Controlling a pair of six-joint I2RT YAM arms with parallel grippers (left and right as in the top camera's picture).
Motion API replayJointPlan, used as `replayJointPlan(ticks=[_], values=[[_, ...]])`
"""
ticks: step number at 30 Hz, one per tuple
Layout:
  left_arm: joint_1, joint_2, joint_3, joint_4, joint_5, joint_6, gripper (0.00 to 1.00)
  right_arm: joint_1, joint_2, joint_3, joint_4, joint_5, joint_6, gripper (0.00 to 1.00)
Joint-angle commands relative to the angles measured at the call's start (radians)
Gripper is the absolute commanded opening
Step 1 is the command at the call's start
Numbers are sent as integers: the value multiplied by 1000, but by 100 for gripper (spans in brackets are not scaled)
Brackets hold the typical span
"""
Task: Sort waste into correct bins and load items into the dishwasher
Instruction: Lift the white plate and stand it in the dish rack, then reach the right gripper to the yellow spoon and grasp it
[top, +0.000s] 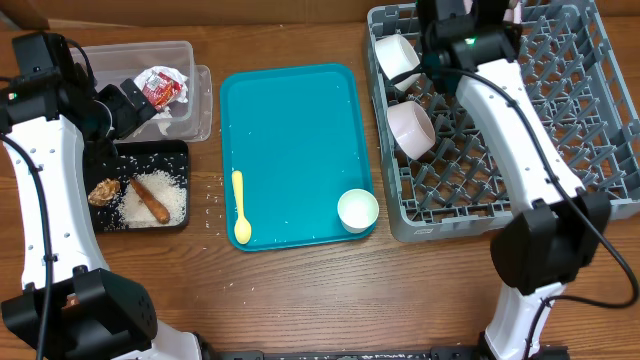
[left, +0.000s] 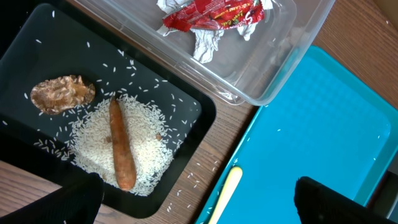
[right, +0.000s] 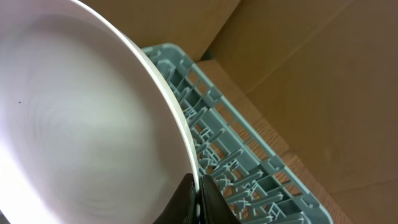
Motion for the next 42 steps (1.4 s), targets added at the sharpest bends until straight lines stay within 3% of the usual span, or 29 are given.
replayJointPlan(ticks=[1,8,14,16,20,22,24,30,34,42], values=[[-7,-2,19,1,10,1,100,3,49,0,1,6,2,4],[-7,-2,19,1,10,1,100,-22,77,0,1,-3,14,4],[-7,-2,19,1,10,1,100,-40,77,0,-36,-169,11,7],[-7,-2,19,1,10,1,100,-40,77,0,-42,-249,-12,17],[-7,-2,19,1,10,1,100,-29,75,2,-51,-301,-24,69],[-7,-2,19,1,10,1,100,-21,68,8,-63,-302,-14,84],[-7,-2,19,1,10,1,100,-13,49,19,-88,-306,13,91],[-7,-2,19,1,10,1,100,5,-72,81,-184,-506,13,92],[-7,-2,19,1,10,1,100,10,-203,89,-281,-818,-3,92],[-7,-2,19,1,10,1,100,32,-241,50,-457,-1180,-3,88]])
